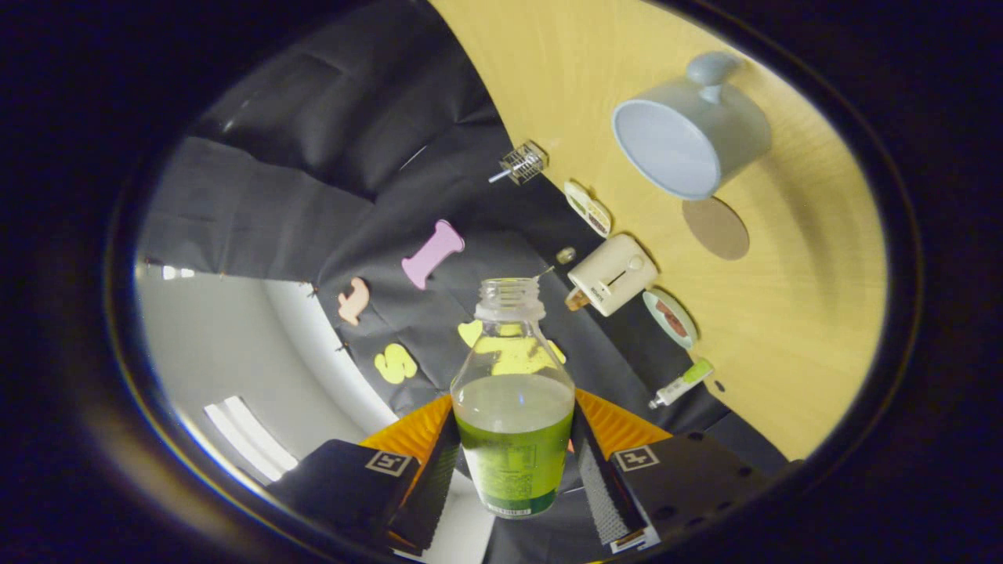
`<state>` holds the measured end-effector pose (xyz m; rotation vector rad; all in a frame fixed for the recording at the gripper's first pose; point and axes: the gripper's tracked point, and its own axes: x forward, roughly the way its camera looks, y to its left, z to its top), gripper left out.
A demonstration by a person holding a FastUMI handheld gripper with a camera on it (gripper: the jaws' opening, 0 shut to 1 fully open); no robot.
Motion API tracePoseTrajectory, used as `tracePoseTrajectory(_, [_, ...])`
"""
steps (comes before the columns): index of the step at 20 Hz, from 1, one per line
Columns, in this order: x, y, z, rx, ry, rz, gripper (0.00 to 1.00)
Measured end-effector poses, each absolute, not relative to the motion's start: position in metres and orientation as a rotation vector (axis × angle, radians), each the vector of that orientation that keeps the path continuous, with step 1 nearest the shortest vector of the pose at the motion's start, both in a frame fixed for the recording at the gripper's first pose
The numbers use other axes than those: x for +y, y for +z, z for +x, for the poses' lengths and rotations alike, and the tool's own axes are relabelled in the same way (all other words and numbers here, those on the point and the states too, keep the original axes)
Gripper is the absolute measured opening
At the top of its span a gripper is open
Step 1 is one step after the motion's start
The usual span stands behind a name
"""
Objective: Take the bottle from table, then pour the juice into the cup, finally place the bottle on the coaster
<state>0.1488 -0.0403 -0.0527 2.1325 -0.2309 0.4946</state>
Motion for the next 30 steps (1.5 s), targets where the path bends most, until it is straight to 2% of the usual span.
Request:
tracePoseTrajectory(7, [0.021, -0.04, 0.161, -0.088, 0.33, 1.488, 0.79])
tracePoseTrajectory(16, [0.048, -0.046, 0.204, 0.0, 0.107, 0.688, 0.8])
tracePoseTrajectory(24, [0.074, -0.041, 0.245, 0.015, 0.033, 0.158, 0.8])
tracePoseTrajectory(30, [0.072, -0.084, 0.296, 0.013, -0.054, -0.017, 0.81])
